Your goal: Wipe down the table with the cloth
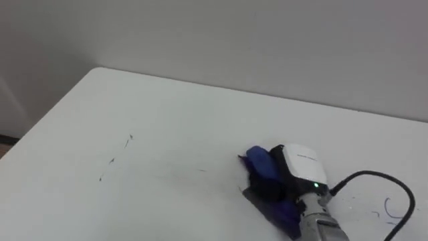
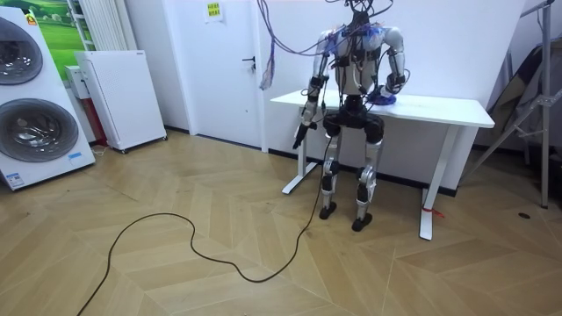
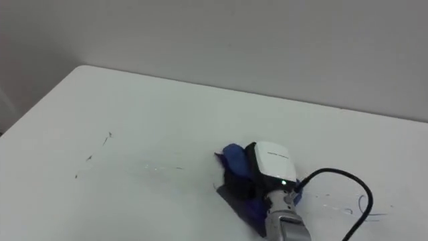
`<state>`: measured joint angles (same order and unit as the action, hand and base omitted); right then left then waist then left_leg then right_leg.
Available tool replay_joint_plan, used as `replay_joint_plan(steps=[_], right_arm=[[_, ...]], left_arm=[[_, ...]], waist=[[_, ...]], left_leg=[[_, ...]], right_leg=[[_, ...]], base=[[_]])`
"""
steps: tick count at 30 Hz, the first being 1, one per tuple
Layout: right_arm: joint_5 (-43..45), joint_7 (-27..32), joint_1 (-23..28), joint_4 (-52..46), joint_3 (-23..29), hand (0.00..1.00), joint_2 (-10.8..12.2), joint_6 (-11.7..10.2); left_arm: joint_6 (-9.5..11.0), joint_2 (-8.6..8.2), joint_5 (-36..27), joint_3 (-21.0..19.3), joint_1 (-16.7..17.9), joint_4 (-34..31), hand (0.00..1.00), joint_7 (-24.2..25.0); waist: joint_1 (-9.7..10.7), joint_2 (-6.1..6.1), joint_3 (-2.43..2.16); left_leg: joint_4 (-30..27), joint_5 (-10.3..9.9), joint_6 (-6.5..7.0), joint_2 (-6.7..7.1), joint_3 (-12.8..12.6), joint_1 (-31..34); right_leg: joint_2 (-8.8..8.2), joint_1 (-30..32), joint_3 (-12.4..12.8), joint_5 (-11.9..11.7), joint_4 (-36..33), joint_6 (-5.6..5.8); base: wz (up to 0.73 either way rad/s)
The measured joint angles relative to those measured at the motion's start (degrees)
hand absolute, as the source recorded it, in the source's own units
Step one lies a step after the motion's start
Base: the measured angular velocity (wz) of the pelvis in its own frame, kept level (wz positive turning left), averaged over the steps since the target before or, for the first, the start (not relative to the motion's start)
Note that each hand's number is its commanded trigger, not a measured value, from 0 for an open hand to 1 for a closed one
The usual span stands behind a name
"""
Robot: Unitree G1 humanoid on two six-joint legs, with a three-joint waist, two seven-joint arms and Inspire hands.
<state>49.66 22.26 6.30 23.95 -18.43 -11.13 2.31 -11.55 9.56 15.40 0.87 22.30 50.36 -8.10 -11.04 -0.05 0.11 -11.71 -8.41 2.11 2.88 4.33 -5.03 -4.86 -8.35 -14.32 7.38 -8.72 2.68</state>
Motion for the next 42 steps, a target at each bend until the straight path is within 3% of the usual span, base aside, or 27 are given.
replay_joint_plan(steps=[4,6,7,9,14,19,21,25,27,29,30,31,33,34,35,36,39,42], right_arm=[[-0.12,7.23,3.79,2.22,5.26,1.0,-3.13,-2.26],[-0.14,13.12,6.72,4.94,9.92,1.0,-6.5,-2.44],[-0.13,14.14,7.3,5.9,11.1,1.0,-7.05,-2.45],[-0.21,17.46,8.02,11.59,15.86,1.0,-7.7,-2.45],[-2.7,19.17,8.25,18.08,18.7,1.0,-11.44,-2.28],[-3.38,19.13,8.32,18.52,18.68,1.0,-11.48,-1.08],[-3.26,18.84,8.41,17.67,18.68,1.0,-11.0,-0.02],[-3.24,17.84,7.71,13.92,18.54,1.0,-8.64,4.44],[-3.23,15.15,7.47,9.51,16.99,1.0,-6.39,7.13],[-3.09,12.95,6.43,5.36,13.39,1.0,-4.24,7.88],[-3.11,11.42,4.6,3.14,10.09,1.0,-2.54,7.88],[-2.93,10.47,3.57,2.04,8.19,1.0,-2.06,7.87],[-1.48,8.27,-0.57,1.3,3.06,1.0,1.44,7.54],[-0.71,6.61,-3.12,1.37,-0.15,1.0,3.18,7.13],[0.8,4.94,-5.16,1.38,-3.16,1.0,3.99,6.22],[2.49,3.36,-7.11,1.47,-5.15,1.0,4.42,4.81],[3.14,0.72,-11.16,2.12,-6.19,1.0,4.37,3.69],[2.7,0.18,-12.06,3.07,-5.64,1.0,3.73,2.72]], left_arm=[[0.02,0.28,0.52,-3.32,0.01,0.47,0.0,-0.04],[0.1,0.75,0.48,-5.61,0.08,1.18,0.0,-0.15],[0.09,0.93,0.49,-6.14,0.2,1.28,0.0,-0.15],[0.25,2.15,0.51,-7.47,1.05,1.28,0.0,-0.13],[1.26,2.85,1.38,-7.32,0.91,1.3,0.0,-0.01],[1.87,2.87,0.99,-6.19,0.27,1.3,0.0,-0.03],[1.98,2.76,1.06,-5.93,0.34,1.3,0.0,-0.08],[1.72,2.65,0.99,-2.78,-0.93,2.89,0.0,-0.37],[1.5,2.34,1.0,-1.3,-1.96,3.8,0.0,-0.34],[1.5,2.42,0.92,-0.05,-2.82,4.83,0.0,-0.39],[1.32,2.42,0.5,0.85,-3.97,5.96,0.0,-0.41],[1.2,2.34,-0.03,1.25,-4.55,6.26,0.0,-0.41],[1.18,2.29,-0.26,2.15,-6.32,7.0,0.0,-0.41],[1.21,2.22,-0.21,2.84,-7.15,6.99,0.0,-0.33],[1.39,2.1,-0.1,3.06,-7.61,6.81,0.0,-0.17],[1.64,1.83,0.37,3.0,-7.69,6.3,0.0,-0.13],[2.03,1.21,0.42,2.49,-7.68,6.26,0.0,0.63],[2.15,1.24,0.26,-0.07,-7.16,6.14,0.0,1.49]], waist=[[0.75,-0.03,-0.08],[1.47,-0.2,-0.21],[1.53,-0.35,-0.34],[2.66,-1.61,-1.03],[3.44,-2.06,-1.25],[3.88,-2.59,-1.29],[3.93,-2.65,-1.31],[3.33,-2.5,-1.23],[1.32,-1.99,-0.89],[-0.28,-1.38,-0.6],[-1.25,-0.77,-0.15],[-1.87,-0.5,0.09],[-2.86,-0.03,0.43],[-3.9,0.4,0.81],[-5.1,0.73,0.79],[-5.8,1.16,1.04],[-7.47,2.16,1.62],[-8.08,2.81,1.37]], left_leg=[[0.04,0.1,0.23,0.48,0.0,-0.24],[0.1,0.33,0.67,0.98,0.36,-0.51],[0.1,0.33,0.73,1.04,0.35,-0.56],[-0.25,0.2,0.99,1.04,0.66,-0.56],[-2.54,-0.59,1.73,1.12,0.67,0.53],[-2.98,-0.91,2.06,1.63,0.82,0.48],[-2.94,-1.02,2.24,1.76,0.85,0.24],[-3.11,-1.28,2.33,1.72,0.39,0.19],[-3.17,-1.66,2.28,1.43,-0.98,-0.21],[-4.04,-2.31,2.34,1.17,-1.03,0.19],[-5.19,-2.97,2.2,0.66,-1.91,0.92],[-5.98,-3.39,2.13,0.49,-2.18,1.5],[-7.57,-4.13,2.1,0.11,-2.32,3.31],[-8.09,-4.47,2.0,-0.11,-2.58,3.77],[-8.15,-4.72,2.09,-0.13,-2.67,4.18],[-8.48,-4.89,2.11,-0.17,-2.73,4.59],[-9.41,-5.48,2.74,-0.15,-3.59,5.5],[-9.67,-5.6,2.95,-1.29,-4.28,5.85]], right_leg=[[-0.52,-0.46,-0.09,0.16,-0.06,0.35],[-0.96,-0.99,-0.36,0.16,-0.08,0.71],[-1.05,-1.07,-0.38,0.13,-0.09,0.77],[-1.2,-1.34,-0.41,0.28,-0.15,1.01],[-1.27,-1.44,-0.36,0.39,-0.08,1.18],[-1.5,-1.65,-0.01,0.48,-0.14,1.35],[-1.6,-1.76,0.03,0.43,-0.12,1.48],[-1.7,-1.53,0.34,0.31,-0.24,1.63],[-1.72,-0.47,1.54,0.35,-1.7,1.65],[-1.93,0.48,1.04,0.36,-2.55,1.63],[-2.43,1.46,-0.33,0.36,-3.53,1.63],[-2.72,2.05,-1.18,0.37,-4.24,1.63],[-3.64,3.59,-3.83,0.51,-5.67,1.58],[-4.09,3.94,-5.35,0.57,-6.14,1.61],[-4.46,4.32,-6.27,0.65,-6.27,1.73],[-4.81,4.52,-6.43,0.72,-6.34,1.74],[-5.47,5.92,-6.64,0.85,-8.29,1.88],[-7.28,9.34,-6.27,0.87,-14.68,1.65]], base=[[0.11],[0.13],[0.05],[0.1],[0.02],[0.01],[-0.06],[-0.11],[-0.4],[-0.55],[-0.54],[-0.4],[-0.17],[-0.08],[0.0],[0.04],[0.09],[-0.08]])
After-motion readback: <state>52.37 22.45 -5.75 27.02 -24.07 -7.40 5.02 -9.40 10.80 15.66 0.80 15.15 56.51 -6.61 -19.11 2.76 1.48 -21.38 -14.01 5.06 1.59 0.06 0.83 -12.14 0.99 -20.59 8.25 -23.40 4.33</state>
